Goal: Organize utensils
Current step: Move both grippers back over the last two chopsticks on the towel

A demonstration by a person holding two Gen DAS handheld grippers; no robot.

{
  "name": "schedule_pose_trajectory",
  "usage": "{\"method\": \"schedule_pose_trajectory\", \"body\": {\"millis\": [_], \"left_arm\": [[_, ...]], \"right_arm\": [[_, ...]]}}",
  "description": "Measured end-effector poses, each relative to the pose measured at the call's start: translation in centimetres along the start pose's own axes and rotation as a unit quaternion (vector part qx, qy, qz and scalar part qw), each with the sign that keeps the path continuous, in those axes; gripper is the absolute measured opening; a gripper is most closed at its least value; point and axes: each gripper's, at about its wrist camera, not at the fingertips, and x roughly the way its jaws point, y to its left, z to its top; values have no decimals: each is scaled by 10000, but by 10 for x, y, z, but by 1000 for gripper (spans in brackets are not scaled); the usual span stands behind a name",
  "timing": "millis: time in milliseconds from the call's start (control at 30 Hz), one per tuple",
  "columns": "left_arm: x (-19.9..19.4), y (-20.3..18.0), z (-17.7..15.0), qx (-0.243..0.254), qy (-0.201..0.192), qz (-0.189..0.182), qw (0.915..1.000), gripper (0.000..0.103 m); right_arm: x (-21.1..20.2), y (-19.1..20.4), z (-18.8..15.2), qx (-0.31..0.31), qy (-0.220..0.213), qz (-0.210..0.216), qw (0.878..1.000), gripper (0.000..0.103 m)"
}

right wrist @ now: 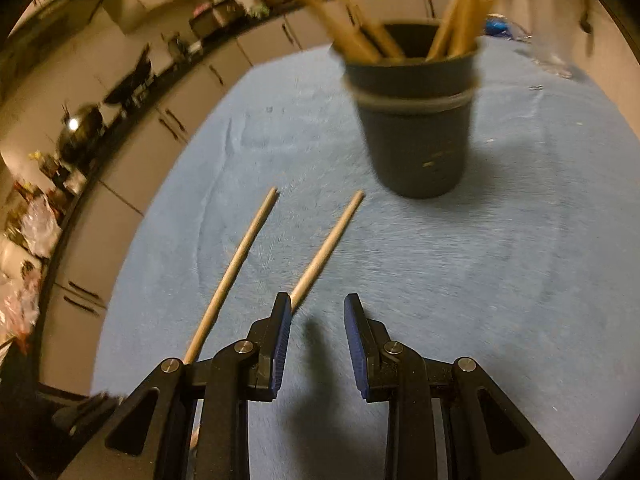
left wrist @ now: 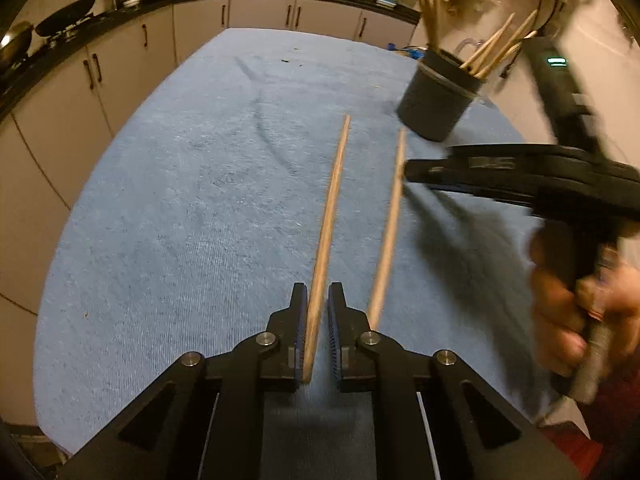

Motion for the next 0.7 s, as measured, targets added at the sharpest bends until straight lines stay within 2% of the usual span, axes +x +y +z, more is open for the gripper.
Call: {"method": "schedule_pose_trajectory", "body": {"millis": [200,233,300,333,467,633,700], "left_arm": [[-10,6,11,-17,-105,-158,9998,11],[-9,7,14,-28,-77,-132,9999,12],[-6,10,21,-58,0,-152,9999,13],[-4,11,25,-80,38,-189,9998,16],[10,11,45,-74,255,-376,9989,29],[24,6,71,16,269,-232,9994,30],[21,11,79,-122,166,-150,9997,30]], "right_arm": [[10,13,5,-358,36,-340,9988,28],[10,15,5,-440,51,-354,9984,18],[6,17,4,-625,95,-501,9967,10],[6,16,5,-669,178,-617,9957,1],[0,-3,3,-669,380,-552,9955,1],[-14,-22,12,-56,378,-72,9992,1],[-10,-21,17,197,437,102,9988,12]]}}
